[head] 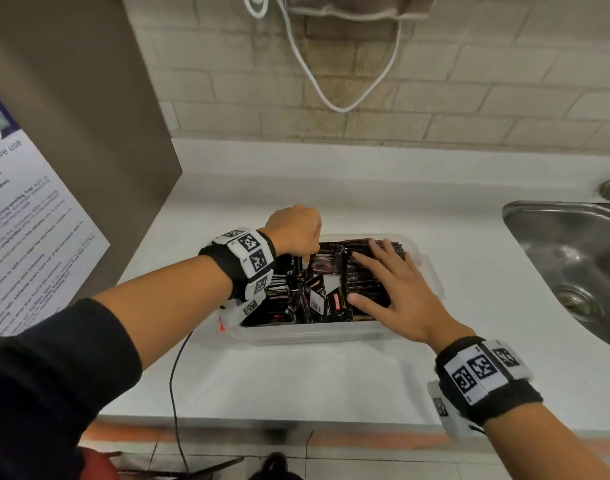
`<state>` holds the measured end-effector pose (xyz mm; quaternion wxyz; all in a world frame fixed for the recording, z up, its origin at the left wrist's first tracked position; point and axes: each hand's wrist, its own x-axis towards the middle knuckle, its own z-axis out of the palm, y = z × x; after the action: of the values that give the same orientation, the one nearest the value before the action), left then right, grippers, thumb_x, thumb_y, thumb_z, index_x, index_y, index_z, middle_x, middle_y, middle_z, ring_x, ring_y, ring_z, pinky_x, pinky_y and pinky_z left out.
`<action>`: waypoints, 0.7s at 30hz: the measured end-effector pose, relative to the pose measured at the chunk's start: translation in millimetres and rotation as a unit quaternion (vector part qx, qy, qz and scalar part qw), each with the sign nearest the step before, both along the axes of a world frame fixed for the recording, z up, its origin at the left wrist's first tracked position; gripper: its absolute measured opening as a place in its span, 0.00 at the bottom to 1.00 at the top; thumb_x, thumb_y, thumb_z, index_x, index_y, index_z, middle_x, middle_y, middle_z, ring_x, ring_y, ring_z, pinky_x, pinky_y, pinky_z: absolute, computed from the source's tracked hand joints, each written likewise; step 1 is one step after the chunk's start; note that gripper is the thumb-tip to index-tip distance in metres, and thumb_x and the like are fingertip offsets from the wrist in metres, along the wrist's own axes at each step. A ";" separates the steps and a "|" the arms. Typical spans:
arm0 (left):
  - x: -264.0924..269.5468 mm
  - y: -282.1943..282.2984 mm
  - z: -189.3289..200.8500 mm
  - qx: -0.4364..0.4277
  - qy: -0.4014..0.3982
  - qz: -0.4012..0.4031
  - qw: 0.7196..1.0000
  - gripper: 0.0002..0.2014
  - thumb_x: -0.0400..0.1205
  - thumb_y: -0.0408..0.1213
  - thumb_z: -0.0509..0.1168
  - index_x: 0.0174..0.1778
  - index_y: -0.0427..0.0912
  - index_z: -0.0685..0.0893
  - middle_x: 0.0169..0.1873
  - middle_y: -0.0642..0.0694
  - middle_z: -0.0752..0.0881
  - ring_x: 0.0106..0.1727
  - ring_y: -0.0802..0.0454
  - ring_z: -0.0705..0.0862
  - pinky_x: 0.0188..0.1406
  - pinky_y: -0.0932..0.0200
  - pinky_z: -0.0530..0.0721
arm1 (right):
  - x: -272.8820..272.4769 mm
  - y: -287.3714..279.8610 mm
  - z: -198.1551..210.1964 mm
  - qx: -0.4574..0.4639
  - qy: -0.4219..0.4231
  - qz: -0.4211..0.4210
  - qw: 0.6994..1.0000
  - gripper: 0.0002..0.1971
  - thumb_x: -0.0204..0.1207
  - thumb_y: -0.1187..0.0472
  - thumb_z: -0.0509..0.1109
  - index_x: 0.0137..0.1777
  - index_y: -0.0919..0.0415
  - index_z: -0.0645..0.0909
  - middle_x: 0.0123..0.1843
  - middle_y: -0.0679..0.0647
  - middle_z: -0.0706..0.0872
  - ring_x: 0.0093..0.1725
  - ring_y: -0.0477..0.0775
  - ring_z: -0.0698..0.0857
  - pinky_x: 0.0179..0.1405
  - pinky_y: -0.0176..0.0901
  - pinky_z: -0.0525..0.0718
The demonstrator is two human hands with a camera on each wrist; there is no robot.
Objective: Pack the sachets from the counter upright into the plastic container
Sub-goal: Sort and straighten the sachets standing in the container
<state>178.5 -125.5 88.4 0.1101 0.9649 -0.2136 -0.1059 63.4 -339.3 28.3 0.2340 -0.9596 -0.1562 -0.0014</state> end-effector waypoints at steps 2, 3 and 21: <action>2.8 -3.2 1.3 -0.004 0.009 0.008 1.000 0.06 0.79 0.30 0.69 0.40 0.43 0.90 0.42 0.49 0.91 0.47 0.47 0.88 0.48 0.48 0.89 | -2.1 -4.3 -5.5 -0.033 -0.007 0.006 0.999 0.42 0.75 0.24 0.57 0.87 0.37 0.55 0.91 0.48 0.47 0.89 0.47 0.36 0.87 0.61 0.37; 3.8 -5.0 2.1 -0.005 0.010 0.010 1.000 0.07 0.79 0.30 0.69 0.39 0.44 0.89 0.41 0.50 0.91 0.47 0.47 0.89 0.47 0.49 0.89 | -2.2 -6.2 -7.7 -0.044 -0.009 0.007 0.999 0.43 0.74 0.22 0.56 0.87 0.36 0.53 0.91 0.47 0.45 0.88 0.46 0.35 0.87 0.60 0.35; 2.1 -18.8 -12.8 0.167 -0.104 -0.032 0.980 0.04 0.80 0.34 0.66 0.46 0.43 0.86 0.41 0.48 0.87 0.46 0.46 0.85 0.50 0.52 0.71 | 24.4 -14.1 -15.3 -0.033 0.042 0.009 0.999 0.47 0.69 0.21 0.54 0.88 0.39 0.55 0.91 0.50 0.47 0.89 0.48 0.38 0.86 0.58 0.34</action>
<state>180.6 -144.3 75.6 -0.0792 0.9680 -0.2343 -0.0431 87.7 -353.4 13.1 0.2083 -0.9646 -0.1553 0.0460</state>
